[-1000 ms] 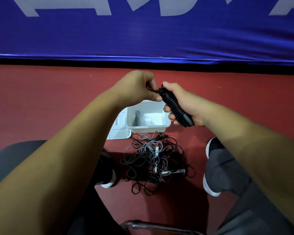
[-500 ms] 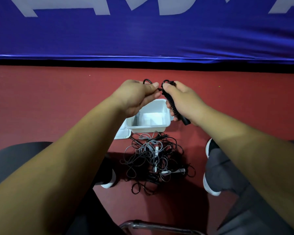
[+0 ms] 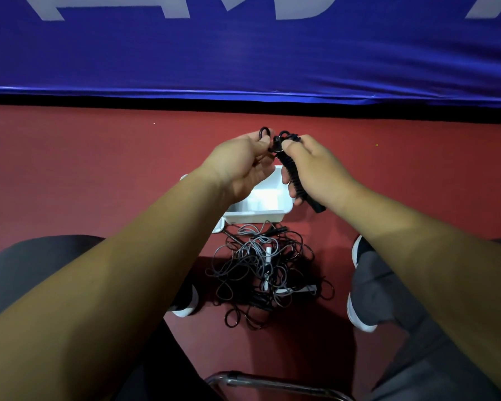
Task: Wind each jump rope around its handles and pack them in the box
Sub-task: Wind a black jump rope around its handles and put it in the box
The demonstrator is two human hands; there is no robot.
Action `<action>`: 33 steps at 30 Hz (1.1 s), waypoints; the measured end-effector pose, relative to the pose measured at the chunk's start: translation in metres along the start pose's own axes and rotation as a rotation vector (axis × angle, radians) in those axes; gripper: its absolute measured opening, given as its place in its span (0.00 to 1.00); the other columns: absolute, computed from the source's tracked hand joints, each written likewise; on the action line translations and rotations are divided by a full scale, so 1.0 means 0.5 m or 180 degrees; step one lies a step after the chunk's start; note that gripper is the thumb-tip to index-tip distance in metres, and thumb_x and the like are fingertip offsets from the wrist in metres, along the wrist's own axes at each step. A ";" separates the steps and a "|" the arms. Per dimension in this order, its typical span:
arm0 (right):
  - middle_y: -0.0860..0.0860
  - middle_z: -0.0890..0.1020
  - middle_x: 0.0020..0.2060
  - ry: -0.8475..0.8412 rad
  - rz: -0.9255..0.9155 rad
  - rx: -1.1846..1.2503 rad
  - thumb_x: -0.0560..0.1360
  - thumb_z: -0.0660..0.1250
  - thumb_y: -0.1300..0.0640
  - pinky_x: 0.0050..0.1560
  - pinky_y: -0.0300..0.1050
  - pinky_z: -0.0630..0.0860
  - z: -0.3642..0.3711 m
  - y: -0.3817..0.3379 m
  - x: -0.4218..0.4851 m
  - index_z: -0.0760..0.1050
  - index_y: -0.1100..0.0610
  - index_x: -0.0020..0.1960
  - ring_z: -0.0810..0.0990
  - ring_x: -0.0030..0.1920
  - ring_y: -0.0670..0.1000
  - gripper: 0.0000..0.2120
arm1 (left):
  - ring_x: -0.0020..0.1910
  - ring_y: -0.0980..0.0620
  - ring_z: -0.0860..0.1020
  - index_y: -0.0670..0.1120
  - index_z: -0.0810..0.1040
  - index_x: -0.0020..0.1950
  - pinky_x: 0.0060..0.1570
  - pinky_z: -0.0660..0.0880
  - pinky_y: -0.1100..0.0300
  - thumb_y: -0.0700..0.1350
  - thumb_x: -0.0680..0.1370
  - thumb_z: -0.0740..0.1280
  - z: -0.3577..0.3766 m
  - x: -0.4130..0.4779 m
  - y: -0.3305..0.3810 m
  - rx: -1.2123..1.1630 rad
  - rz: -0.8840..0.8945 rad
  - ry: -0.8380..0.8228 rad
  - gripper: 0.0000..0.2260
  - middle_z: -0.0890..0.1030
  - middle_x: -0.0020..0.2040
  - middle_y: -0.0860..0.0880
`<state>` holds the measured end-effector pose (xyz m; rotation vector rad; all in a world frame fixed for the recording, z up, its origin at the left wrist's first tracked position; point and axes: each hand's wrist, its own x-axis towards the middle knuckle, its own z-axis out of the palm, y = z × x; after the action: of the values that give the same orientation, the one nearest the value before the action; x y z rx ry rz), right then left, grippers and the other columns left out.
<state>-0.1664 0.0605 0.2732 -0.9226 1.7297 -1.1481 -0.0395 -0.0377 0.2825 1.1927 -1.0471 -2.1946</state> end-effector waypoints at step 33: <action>0.55 0.81 0.37 0.0006 0.0216 0.0090 0.84 0.60 0.43 0.32 0.56 0.81 0.005 -0.005 0.002 0.74 0.50 0.55 0.79 0.30 0.56 0.11 | 0.35 0.52 0.79 0.37 0.83 0.59 0.43 0.82 0.62 0.33 0.84 0.63 0.000 -0.033 0.009 0.1248 0.0602 0.0415 0.09 0.82 0.43 0.42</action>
<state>-0.1643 0.0581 0.2747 -0.8395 1.7289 -1.1267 -0.0307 -0.0294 0.2945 1.3148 -1.5124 -1.7929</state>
